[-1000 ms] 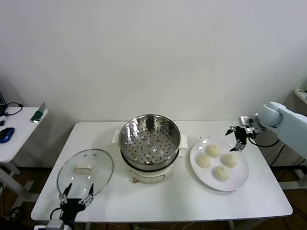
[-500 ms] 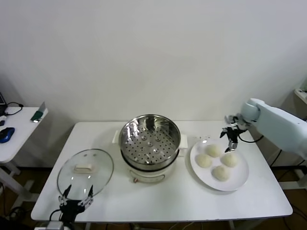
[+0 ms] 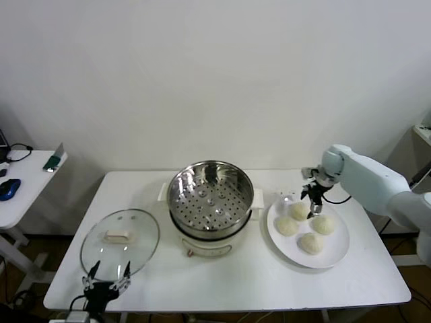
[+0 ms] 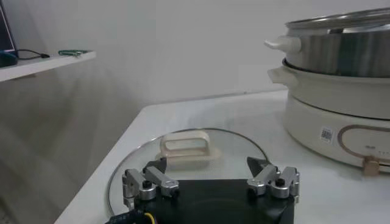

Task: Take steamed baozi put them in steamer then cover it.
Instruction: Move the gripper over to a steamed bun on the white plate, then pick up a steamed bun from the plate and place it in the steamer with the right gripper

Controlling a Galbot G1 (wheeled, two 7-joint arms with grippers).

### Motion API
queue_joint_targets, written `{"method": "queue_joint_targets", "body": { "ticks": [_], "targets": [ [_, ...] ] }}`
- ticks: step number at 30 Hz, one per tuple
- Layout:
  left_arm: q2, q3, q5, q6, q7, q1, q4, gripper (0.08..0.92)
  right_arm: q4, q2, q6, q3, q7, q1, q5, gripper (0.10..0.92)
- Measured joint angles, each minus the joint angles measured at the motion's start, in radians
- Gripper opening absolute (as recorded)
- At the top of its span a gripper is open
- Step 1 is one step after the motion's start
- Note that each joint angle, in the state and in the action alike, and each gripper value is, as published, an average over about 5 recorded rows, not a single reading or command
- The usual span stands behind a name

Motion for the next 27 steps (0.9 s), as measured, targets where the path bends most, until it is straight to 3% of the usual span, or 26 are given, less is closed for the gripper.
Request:
{"method": "queue_joint_targets", "body": {
  "ticks": [7,20,27],
  "targets": [
    [0.003,-0.002,-0.004,-0.002,0.0,-0.001,0.0,0.823,-0.031,0.022,0.004,0.012,-0.004,-0.013,-0.018,0.817],
    [-0.002,-0.001,-0.006,-0.011,-0.002,-0.001,0.004,0.823,-0.064,0.049,0.022,0.035,-0.008,-0.026,-0.055,0.698],
    [-0.006,-0.003,-0.006,-0.016,-0.003,-0.001,0.005,0.823,-0.043,0.038,0.033,0.028,-0.014,-0.002,-0.055,0.687]
  ]
}}
